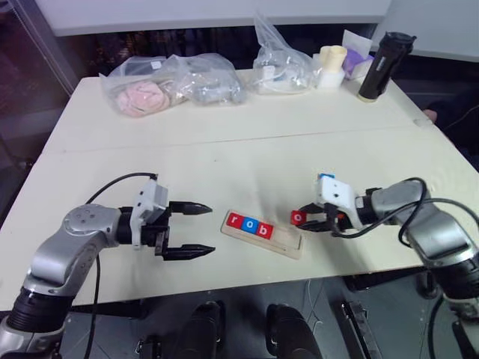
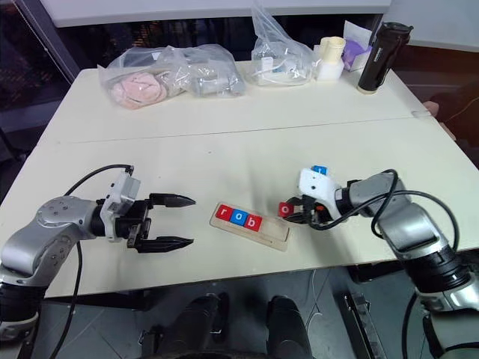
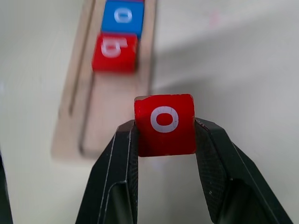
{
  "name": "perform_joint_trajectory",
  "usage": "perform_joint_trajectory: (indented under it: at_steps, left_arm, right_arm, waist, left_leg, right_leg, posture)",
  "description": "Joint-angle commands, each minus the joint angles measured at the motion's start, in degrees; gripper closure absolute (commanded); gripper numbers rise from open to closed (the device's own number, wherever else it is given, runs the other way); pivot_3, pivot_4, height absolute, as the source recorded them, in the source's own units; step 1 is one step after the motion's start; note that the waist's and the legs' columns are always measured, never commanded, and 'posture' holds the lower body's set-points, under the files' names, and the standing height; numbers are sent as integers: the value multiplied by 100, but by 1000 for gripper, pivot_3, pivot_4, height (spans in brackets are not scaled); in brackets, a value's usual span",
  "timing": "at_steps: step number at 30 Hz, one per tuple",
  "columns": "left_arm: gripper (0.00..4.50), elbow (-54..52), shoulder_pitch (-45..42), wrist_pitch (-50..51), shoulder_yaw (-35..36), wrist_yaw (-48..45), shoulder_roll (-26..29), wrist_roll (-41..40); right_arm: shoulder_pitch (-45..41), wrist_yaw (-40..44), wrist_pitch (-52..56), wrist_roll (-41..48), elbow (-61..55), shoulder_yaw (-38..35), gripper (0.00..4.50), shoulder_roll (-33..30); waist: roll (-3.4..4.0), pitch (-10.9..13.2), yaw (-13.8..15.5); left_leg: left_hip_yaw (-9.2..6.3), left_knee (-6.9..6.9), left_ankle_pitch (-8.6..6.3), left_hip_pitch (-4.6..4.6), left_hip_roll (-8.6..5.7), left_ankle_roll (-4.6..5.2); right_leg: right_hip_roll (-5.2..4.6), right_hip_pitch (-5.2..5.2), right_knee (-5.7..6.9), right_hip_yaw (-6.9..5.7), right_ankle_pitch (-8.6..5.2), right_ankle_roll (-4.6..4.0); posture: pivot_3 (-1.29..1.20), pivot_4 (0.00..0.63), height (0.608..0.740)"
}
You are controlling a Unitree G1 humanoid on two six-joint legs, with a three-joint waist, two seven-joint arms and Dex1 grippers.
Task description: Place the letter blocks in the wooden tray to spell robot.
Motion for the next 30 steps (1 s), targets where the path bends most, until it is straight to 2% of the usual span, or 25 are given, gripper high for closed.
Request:
perform_joint_trajectory:
  at_steps: [1, 14, 30]
  left_arm:
    - [0, -189, 5, -24, 131, -2, 37, -123]
    - [0, -133, -26, -74, 74, -5, -21, -85]
    - [0, -134, 22, -82, 98, 22, -50, -69]
  right_arm:
    - [75, -331, 559, 35, -653, 41, 3378, 13]
    - [190, -1044, 1742, 161, -1515, 382, 3378, 114]
    - [6, -1277, 1931, 383, -1598, 537, 3378, 128]
  waist:
    - [0, 0, 19]
    - [-1, -1, 6]
    - [-1, -1, 6]
  left_leg:
    - [0, 0, -1, 0, 0, -1]
    - [0, 1, 1, -4, 0, 1]
    - [0, 1, 1, -4, 0, 2]
  right_leg:
    - [0, 0, 0, 0, 0, 0]
    - [1, 0, -5, -2, 0, 0]
    - [3, 0, -4, -5, 0, 0]
  posture:
    - [0, 150, 725]
    - [0, 150, 725]
    - [0, 150, 725]
